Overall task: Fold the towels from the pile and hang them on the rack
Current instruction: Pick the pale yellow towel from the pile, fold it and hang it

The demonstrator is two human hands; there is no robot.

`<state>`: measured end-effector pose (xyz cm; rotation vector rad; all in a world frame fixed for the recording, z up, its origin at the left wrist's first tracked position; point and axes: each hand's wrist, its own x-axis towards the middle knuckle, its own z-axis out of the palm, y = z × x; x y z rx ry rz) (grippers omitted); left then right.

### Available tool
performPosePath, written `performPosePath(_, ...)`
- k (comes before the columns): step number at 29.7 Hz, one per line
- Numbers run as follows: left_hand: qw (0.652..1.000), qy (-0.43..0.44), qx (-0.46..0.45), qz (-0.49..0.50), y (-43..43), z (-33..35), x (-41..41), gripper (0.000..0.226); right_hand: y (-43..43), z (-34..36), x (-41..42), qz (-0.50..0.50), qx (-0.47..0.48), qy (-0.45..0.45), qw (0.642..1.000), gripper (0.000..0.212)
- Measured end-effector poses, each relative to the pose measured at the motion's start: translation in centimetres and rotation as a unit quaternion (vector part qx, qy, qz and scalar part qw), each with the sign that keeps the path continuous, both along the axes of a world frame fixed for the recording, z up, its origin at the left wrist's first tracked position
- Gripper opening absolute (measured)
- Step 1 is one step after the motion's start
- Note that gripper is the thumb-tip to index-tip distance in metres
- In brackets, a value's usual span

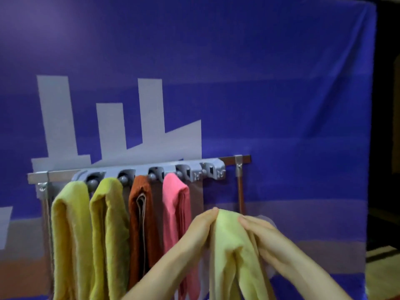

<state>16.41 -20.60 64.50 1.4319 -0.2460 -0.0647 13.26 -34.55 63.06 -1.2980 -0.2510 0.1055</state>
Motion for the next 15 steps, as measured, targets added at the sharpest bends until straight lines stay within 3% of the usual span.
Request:
performPosePath(5, 0.989, -0.044, -0.044, 0.132, -0.8, 3.1, 6.3, 0.027, 2.4, 4.3, 8.4, -0.051, 0.002, -0.021, 0.998, 0.028)
performPosePath(10, 0.967, -0.099, -0.016, 0.233, -0.4, 5.6, 8.8, 0.038, 4.9, 6.4, 14.8, -0.086, 0.004, 0.011, 0.996, 0.033)
performPosePath(15, 0.960, -0.061, -0.027, 0.273, 0.1, 6.7, 11.2, 0.038, 6.4, 6.8, 19.1, -0.119, 0.012, 0.026, 0.992, 0.046)
